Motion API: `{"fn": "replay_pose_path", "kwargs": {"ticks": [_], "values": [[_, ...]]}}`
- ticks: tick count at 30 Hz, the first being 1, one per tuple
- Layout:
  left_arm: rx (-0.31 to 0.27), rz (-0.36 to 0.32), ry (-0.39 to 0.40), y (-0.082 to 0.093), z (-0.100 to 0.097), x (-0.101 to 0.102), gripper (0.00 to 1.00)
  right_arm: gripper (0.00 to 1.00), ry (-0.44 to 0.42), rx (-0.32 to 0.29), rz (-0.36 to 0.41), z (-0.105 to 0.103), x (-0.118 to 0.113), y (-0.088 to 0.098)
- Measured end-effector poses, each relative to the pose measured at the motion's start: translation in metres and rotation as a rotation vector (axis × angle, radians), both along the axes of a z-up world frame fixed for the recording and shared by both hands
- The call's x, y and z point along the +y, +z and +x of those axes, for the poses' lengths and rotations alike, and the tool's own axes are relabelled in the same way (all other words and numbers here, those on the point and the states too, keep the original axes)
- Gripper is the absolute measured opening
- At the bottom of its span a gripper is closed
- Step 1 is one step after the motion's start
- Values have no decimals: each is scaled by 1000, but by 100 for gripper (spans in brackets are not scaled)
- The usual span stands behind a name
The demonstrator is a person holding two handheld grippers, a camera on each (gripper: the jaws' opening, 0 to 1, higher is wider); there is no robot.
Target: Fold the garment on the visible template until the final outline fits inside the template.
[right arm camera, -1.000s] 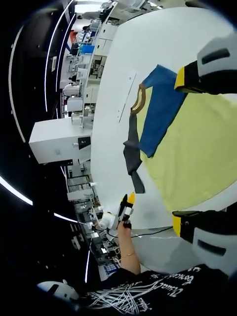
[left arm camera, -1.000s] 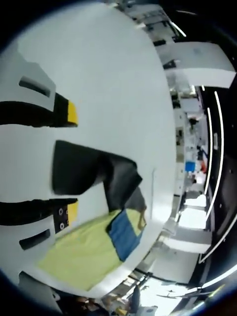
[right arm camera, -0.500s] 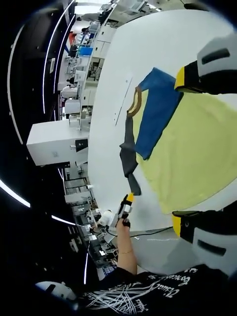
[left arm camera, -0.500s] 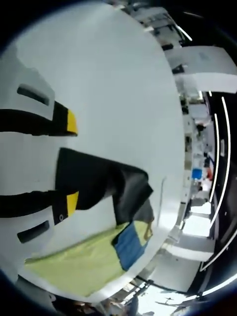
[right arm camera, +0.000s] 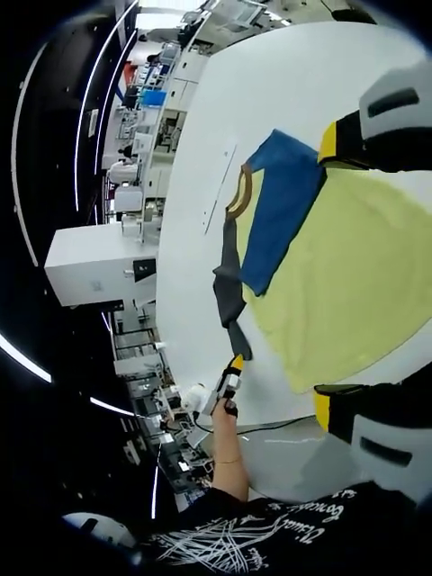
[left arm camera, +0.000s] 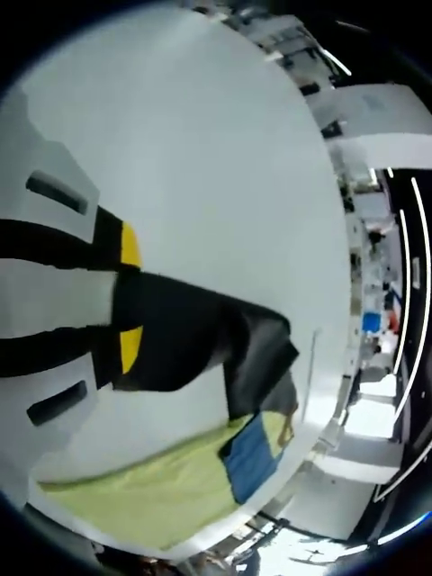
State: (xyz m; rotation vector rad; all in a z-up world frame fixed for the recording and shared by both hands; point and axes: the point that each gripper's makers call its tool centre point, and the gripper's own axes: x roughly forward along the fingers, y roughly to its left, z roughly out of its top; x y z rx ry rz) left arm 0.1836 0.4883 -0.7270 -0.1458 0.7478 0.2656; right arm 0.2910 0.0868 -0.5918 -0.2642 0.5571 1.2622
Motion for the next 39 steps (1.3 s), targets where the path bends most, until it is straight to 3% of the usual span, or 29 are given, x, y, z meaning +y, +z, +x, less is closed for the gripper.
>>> {"fn": "replay_pose_path", "kwargs": {"ticks": [3, 4, 5, 9, 18, 39], "values": [[-9, -32, -18, 0, 3, -5, 8, 100, -2, 4, -6, -1, -1, -2], [-2, -70, -13, -2, 3, -7, 1, 100, -2, 4, -6, -2, 0, -2], [-10, -118, -8, -3, 4, -12, 1, 100, -2, 4, -4, -2, 0, -2], [33, -18, -35, 0, 4, 2, 1, 100, 2, 7, -2, -4, 1, -2], [54, 57, -29, 20, 6, 16, 1, 100, 0, 11, -2, -3, 0, -5], [123, 147, -16, 23, 16, 66, 1, 100, 23, -22, 12, -1, 5, -2]]}}
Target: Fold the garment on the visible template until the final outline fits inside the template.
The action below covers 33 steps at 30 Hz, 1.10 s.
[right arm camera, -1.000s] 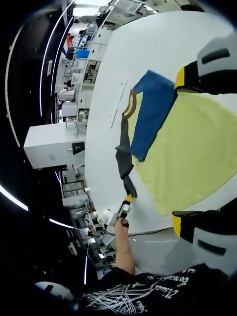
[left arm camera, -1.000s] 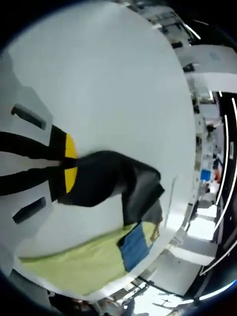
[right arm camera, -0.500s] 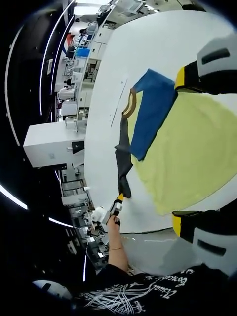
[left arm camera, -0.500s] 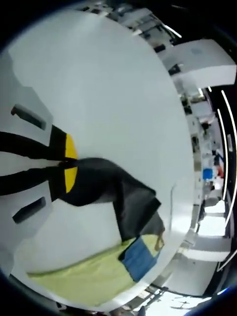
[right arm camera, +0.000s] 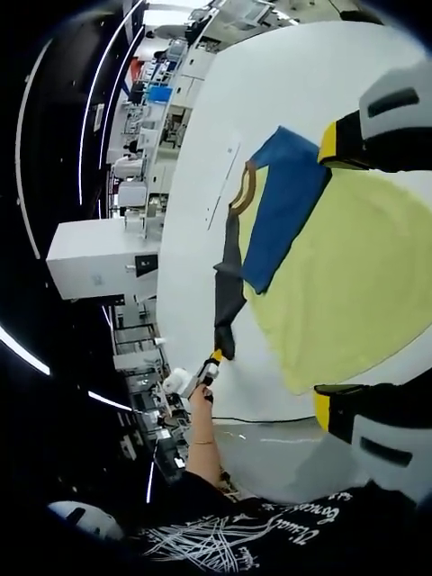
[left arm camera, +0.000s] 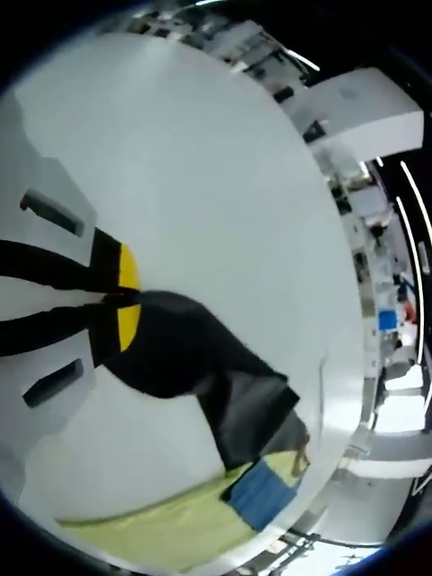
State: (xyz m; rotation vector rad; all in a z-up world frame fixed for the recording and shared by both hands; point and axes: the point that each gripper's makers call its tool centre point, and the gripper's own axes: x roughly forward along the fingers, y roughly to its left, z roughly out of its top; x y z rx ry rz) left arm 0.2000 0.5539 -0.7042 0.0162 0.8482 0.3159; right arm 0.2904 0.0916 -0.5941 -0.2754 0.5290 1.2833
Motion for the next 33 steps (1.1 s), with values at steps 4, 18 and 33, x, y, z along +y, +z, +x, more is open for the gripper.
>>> {"fn": "replay_pose_path", "kwargs": {"ticks": [4, 18, 33], "values": [[9, 20, 15, -2, 2, 13, 1, 100, -7, -2, -5, 2, 0, -1], [44, 60, 33, -7, 3, 47, 1, 100, -3, 4, -30, 4, 5, -5], [97, 87, 71, -9, -11, 68, 1, 100, -3, 6, -55, 4, 1, -10]]}}
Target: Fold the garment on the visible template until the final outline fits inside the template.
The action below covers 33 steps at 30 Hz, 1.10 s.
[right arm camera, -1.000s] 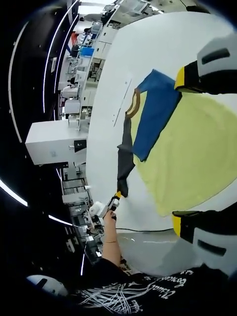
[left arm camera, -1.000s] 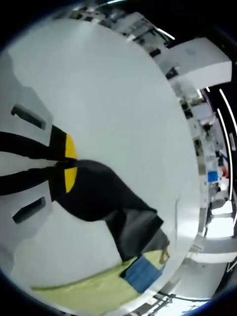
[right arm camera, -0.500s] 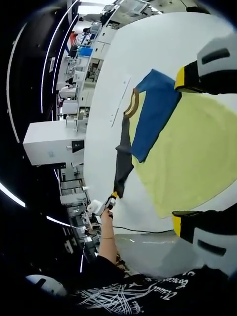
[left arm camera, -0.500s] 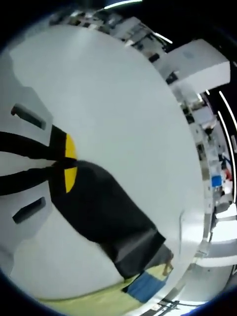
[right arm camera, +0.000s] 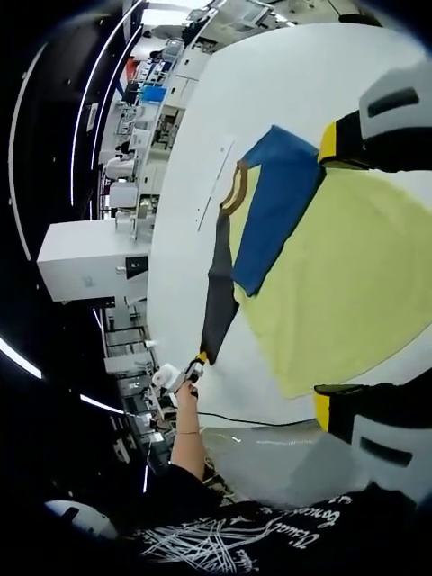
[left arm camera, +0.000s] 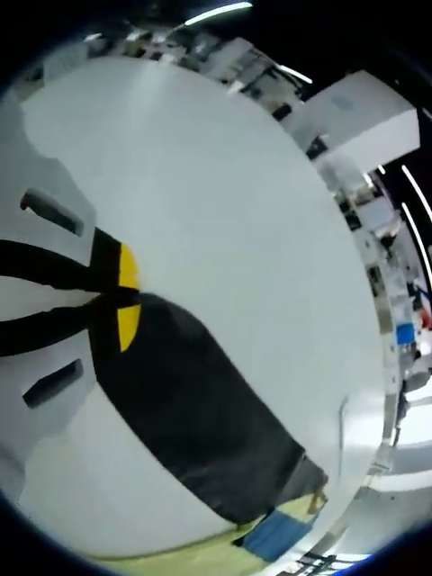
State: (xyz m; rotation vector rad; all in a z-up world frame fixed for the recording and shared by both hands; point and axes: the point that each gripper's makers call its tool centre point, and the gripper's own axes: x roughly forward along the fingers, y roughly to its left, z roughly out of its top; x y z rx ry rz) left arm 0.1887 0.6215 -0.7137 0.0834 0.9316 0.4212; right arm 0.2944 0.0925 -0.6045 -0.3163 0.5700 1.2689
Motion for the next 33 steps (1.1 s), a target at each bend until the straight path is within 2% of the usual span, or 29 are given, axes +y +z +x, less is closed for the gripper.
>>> {"fn": "replay_pose_path", "kwargs": {"ticks": [4, 10, 13, 16, 17, 20, 22, 33], "values": [[-27, -40, 42, -1, -3, 2, 1, 100, -3, -4, -1, 0, -1, 1], [-18, -22, 31, -1, -3, 1, 3, 100, -4, -2, -3, -1, 0, 1], [-44, -3, 22, 4, -2, 1, 9, 100, -4, -4, -7, -1, 0, 0], [-70, -7, 28, 10, -3, -1, 19, 100, -6, -5, -12, -1, 0, -1], [-93, -33, 47, 10, -2, -3, 20, 100, -6, -5, -12, -1, 0, -1], [-93, -47, 59, 10, -8, -4, 22, 100, -6, -4, -10, -1, 1, -1], [-143, -107, 110, 10, -9, -12, 25, 100, -4, -8, -5, -2, 2, 0], [-175, -118, 166, 12, -20, -26, 24, 100, -16, -15, -1, -2, -4, 3]]}}
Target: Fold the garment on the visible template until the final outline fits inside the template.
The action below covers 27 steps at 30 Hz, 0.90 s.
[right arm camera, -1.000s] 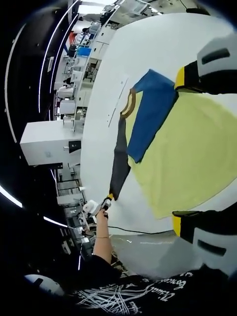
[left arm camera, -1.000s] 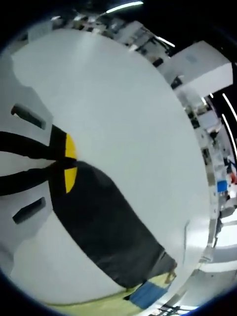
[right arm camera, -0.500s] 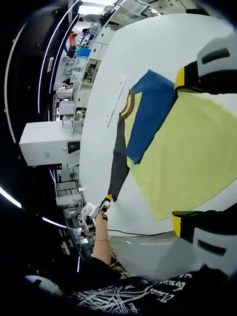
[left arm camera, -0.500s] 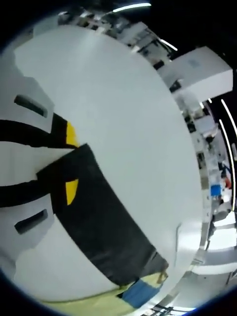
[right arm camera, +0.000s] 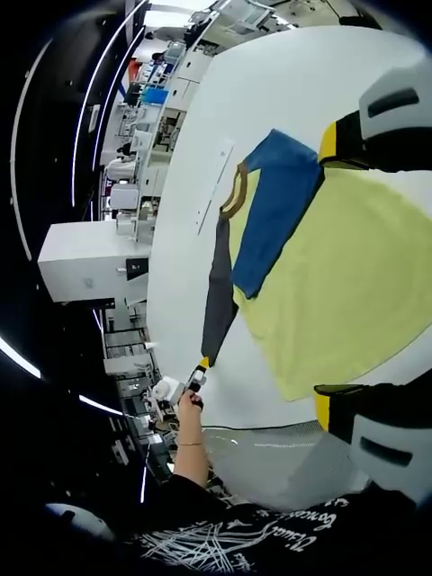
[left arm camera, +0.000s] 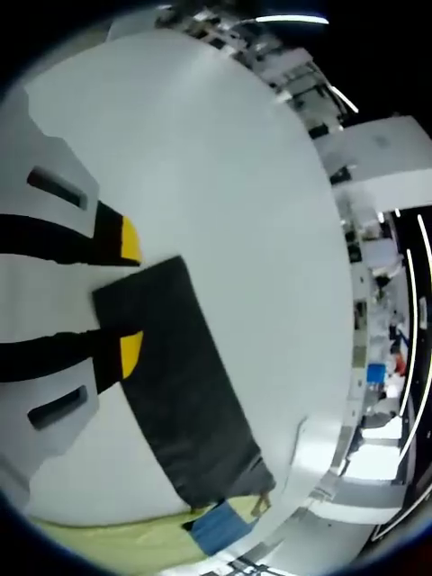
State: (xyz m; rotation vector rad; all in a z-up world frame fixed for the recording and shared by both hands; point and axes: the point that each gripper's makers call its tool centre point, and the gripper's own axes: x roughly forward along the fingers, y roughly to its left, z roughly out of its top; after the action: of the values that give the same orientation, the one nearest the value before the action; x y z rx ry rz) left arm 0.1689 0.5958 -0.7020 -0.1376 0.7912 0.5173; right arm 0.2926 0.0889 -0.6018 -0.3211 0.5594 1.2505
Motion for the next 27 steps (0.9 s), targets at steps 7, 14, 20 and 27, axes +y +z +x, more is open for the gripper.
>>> {"fn": "replay_pose_path", "kwargs": {"ticks": [7, 14, 20, 27], "values": [[-9, -59, 64, -6, -5, -6, 23, 100, -17, -1, 10, 1, -5, 1], [-53, -154, 165, -14, -12, -9, 23, 100, -27, 3, 14, 1, -7, 0], [-24, -147, 184, -18, -14, -10, 19, 100, -29, 3, 16, 1, -7, 0], [10, -125, 211, -20, -15, -10, 10, 100, -22, 2, -11, -1, -8, -5]]}}
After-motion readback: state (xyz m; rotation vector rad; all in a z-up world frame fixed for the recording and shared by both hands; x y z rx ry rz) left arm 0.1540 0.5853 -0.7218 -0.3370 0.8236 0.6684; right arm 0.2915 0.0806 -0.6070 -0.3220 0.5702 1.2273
